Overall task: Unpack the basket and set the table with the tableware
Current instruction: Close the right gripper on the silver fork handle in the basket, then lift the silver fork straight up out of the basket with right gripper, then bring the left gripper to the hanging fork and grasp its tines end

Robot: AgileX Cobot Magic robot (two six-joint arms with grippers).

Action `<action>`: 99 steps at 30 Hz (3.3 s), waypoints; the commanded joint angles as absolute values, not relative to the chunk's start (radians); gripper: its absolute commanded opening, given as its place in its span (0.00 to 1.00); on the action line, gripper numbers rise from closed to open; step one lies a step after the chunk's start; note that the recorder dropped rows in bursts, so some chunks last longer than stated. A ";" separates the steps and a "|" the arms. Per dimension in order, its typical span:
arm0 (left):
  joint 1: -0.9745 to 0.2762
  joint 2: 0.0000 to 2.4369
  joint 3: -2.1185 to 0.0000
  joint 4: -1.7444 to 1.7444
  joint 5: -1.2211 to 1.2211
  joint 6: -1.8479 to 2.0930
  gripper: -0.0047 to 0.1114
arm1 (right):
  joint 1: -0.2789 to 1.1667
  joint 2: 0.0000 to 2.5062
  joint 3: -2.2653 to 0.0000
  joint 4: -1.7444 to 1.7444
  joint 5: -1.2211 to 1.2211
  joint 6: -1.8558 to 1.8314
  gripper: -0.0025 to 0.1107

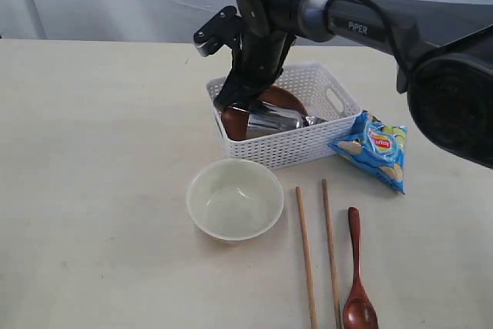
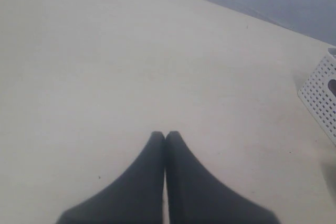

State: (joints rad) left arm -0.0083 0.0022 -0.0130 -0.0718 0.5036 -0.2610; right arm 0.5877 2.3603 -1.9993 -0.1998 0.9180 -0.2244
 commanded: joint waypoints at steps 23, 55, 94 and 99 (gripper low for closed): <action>-0.012 0.000 -0.007 -0.075 0.498 -0.263 0.04 | 0.583 2.339 -1.999 -0.215 0.870 -0.154 0.02; -0.012 0.000 -0.007 -0.075 0.498 -0.263 0.04 | 0.583 2.114 -1.999 -0.236 0.819 -0.143 0.02; -0.013 0.000 -0.005 0.089 0.141 -0.237 0.04 | 0.583 1.723 -1.676 0.121 0.731 -0.079 0.02; -0.013 0.000 -0.005 0.011 -0.287 -0.403 0.04 | 0.583 1.659 -1.511 0.217 0.562 -0.157 0.02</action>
State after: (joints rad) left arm -0.0083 0.0022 -0.0130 0.0442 -0.0309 -0.2811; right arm 0.5877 1.6953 -1.5714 0.1707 0.6602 -0.1121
